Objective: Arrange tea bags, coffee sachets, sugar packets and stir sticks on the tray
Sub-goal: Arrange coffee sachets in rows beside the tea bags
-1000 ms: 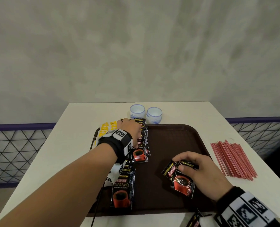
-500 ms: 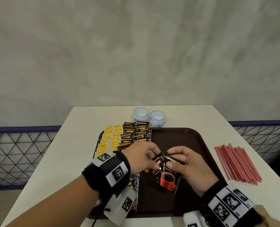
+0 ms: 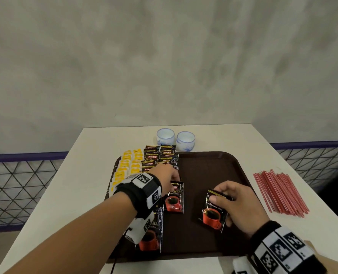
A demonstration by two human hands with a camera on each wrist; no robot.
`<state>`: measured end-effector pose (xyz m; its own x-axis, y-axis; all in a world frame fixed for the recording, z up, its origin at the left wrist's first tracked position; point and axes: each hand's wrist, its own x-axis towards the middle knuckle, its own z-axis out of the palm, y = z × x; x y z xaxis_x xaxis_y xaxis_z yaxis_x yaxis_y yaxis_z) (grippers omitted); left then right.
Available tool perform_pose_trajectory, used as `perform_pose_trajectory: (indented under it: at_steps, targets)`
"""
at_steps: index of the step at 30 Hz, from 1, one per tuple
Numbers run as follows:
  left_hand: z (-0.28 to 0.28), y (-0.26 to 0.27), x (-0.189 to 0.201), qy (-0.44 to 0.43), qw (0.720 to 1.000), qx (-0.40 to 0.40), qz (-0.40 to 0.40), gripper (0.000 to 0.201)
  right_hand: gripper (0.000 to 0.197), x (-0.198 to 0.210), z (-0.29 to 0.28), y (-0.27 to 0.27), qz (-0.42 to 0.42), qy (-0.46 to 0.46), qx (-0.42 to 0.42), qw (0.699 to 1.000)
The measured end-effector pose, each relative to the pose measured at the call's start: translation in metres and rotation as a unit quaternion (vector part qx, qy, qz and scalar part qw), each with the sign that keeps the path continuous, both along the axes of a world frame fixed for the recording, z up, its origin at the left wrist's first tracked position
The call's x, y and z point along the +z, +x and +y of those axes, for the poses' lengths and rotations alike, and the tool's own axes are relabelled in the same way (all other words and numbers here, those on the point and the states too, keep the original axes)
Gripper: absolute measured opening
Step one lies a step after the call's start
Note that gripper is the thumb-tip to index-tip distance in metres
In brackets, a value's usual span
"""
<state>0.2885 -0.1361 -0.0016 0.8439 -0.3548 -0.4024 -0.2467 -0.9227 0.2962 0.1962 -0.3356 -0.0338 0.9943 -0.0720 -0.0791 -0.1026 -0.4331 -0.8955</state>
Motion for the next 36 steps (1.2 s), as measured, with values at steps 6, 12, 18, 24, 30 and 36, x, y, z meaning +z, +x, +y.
perform_pose_trajectory:
  at_steps: [6, 12, 18, 24, 30, 36]
  targets:
    - [0.005, 0.007, -0.013, -0.009, 0.997, 0.004, -0.075, 0.034, 0.02, -0.003, -0.003, -0.003, 0.012, -0.007, 0.016, 1.0]
    - [0.012, 0.003, -0.016, -0.063, 0.988, 0.026, -0.139, 0.035, 0.033, -0.01, 0.01, 0.004, 0.025, 0.004, 0.043, 0.999]
    - [0.03, -0.006, -0.002, -0.151, 0.971, 0.074, -0.167, 0.03, 0.032, -0.013, 0.037, 0.027, 0.069, 0.045, 0.069, 0.994]
    - [0.064, -0.031, 0.034, -0.239, 0.94, 0.108, -0.217, 0.022, 0.031, -0.018, 0.072, 0.049, 0.13, 0.039, 0.046, 0.99]
    - [0.091, -0.069, 0.06, -0.288, 0.914, 0.115, -0.262, 0.019, 0.033, -0.024, 0.086, 0.06, 0.149, -0.019, -0.026, 0.988]
    - [0.113, -0.107, 0.068, -0.303, 0.902, 0.121, -0.282, 0.016, 0.035, -0.015, 0.09, 0.055, 0.146, -0.039, -0.037, 0.988]
